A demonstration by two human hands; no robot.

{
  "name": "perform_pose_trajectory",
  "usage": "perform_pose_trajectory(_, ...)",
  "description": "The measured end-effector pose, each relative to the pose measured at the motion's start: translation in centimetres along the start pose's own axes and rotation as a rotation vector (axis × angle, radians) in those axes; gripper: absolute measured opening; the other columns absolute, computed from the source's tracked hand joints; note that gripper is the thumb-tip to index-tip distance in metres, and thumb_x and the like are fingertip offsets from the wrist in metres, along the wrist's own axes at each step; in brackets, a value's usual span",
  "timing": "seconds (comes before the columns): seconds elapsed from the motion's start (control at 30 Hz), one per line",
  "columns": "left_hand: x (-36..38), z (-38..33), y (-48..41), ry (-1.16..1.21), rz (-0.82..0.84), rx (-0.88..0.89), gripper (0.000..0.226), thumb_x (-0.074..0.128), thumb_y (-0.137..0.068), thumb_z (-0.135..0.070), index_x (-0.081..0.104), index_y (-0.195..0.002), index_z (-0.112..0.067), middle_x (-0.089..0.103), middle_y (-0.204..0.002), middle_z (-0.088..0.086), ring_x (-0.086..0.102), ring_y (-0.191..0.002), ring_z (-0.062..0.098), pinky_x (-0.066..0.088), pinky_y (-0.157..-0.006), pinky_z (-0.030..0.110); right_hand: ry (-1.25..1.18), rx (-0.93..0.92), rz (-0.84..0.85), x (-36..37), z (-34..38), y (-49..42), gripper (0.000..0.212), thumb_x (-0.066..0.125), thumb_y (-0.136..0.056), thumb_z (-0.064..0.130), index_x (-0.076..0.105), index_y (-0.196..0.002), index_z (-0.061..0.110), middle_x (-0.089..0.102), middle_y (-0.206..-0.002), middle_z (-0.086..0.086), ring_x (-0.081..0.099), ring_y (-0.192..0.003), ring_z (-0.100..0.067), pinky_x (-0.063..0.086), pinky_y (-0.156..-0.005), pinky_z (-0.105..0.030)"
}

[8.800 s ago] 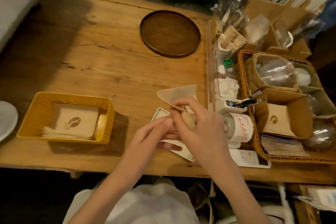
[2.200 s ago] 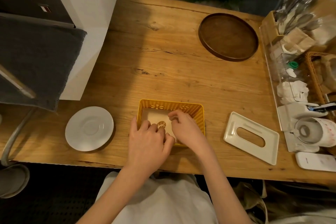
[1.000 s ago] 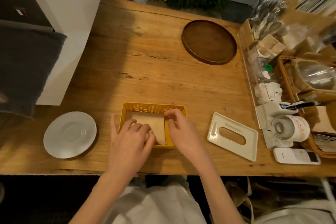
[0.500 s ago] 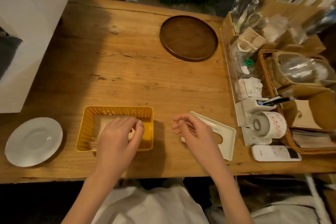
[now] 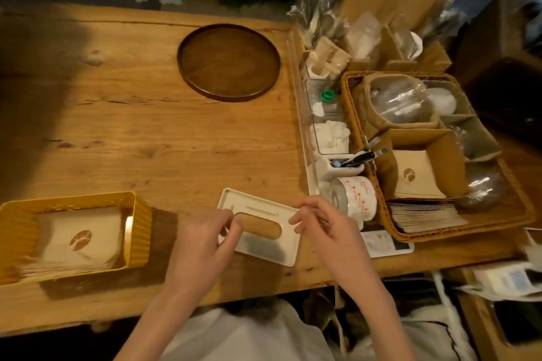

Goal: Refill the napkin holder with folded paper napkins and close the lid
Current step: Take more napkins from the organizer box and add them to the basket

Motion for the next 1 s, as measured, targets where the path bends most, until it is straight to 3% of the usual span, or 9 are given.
perform_pose_trajectory(0.1, 2.3, -1.2, -0.5, 0.048, 0.031, -0.005, 0.027, 0.052, -0.096, -0.027, 0.06, -0.07, -0.024, 0.058, -0.062, -0.012, 0.054, -0.06, 0.004, 0.04, -0.051, 0.025, -0.016, 0.003, -0.048, -3.5, -1.9, 0.2, 0.017, 0.05, -0.099, 0.024, 0.065, -0.102, 0.032, 0.071, -0.085, 0.013, 0.068, -0.081, -0.006, 0.057, -0.078, -0.039)
perform_pose_trajectory(0.3, 6.3, -2.4, -0.4, 0.08, 0.108, -0.061, 0.04, 0.035, -0.09, -0.048, 0.063, -0.074, -0.023, 0.061, -0.066, -0.01, 0.057, -0.064, 0.008, 0.048, -0.056, 0.038, -0.03, 0.014, -0.109, -8.9, -5.0, 0.0, 0.018, 0.051, -0.098, 0.017, 0.066, -0.1, 0.027, 0.071, -0.083, 0.01, 0.067, -0.078, -0.007, 0.054, -0.073, -0.025)
perform_pose_trajectory(0.4, 7.7, -3.1, -0.3, 0.059, 0.13, -0.087, 0.046, 0.031, -0.089, -0.051, 0.063, -0.074, -0.022, 0.064, -0.066, -0.009, 0.058, -0.062, 0.008, 0.049, -0.057, 0.04, -0.037, 0.007, -0.13, -10.9, -5.8, -0.3, 0.018, 0.051, -0.098, 0.017, 0.066, -0.102, 0.026, 0.071, -0.084, 0.01, 0.067, -0.077, -0.007, 0.054, -0.071, -0.026)
perform_pose_trajectory(0.63, 10.1, -4.0, -0.3, 0.014, 0.118, -0.146, 0.03, 0.048, -0.097, -0.032, 0.063, -0.074, -0.02, 0.064, -0.067, -0.007, 0.06, -0.063, 0.01, 0.05, -0.056, 0.04, -0.066, -0.028, -0.361, -15.4, -7.0, -1.9, 0.018, 0.052, -0.097, 0.017, 0.057, -0.106, 0.032, 0.068, -0.082, 0.008, 0.064, -0.069, -0.006, 0.054, -0.068, -0.028)
perform_pose_trajectory(0.8, 10.9, -4.0, -0.5, 0.029, 0.102, -0.211, 0.031, 0.05, -0.095, -0.029, 0.065, -0.072, -0.015, 0.065, -0.064, -0.001, 0.061, -0.062, 0.017, 0.05, -0.058, 0.046, 0.025, -0.064, -0.509, -18.8, -7.4, -4.0, 0.015, 0.052, -0.096, 0.017, 0.058, -0.106, 0.026, 0.066, -0.09, 0.005, 0.064, -0.083, -0.01, 0.052, -0.074, -0.028)
perform_pose_trajectory(0.9, 11.1, -3.9, -0.7, 0.051, 0.106, -0.234, 0.033, 0.049, -0.095, -0.03, 0.064, -0.071, -0.013, 0.065, -0.063, 0.001, 0.062, -0.061, 0.019, 0.05, -0.059, 0.048, 0.155, -0.003, -0.459, -19.5, -8.1, -6.7, 0.012, 0.053, -0.097, 0.019, 0.06, -0.105, 0.024, 0.065, -0.088, 0.006, 0.063, -0.082, -0.008, 0.051, -0.068, -0.023)
perform_pose_trajectory(1.0, 11.1, -3.7, -1.0, 0.05, 0.117, -0.253, 0.032, 0.049, -0.095, -0.032, 0.065, -0.072, -0.016, 0.067, -0.064, -0.001, 0.062, -0.06, 0.017, 0.05, -0.059, 0.048, 0.319, 0.135, -0.243, -18.6, -9.5, -9.8, 0.017, 0.052, -0.098, 0.025, 0.058, -0.113, 0.019, 0.064, -0.093, 0.007, 0.059, -0.078, -0.006, 0.043, -0.061, -0.018)
Point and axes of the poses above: each hand's wrist, its own y-axis away from the middle knuckle, its own x-axis out of the palm, z = x × y, the point moved 3 cm from there along -y, towards the middle knuckle
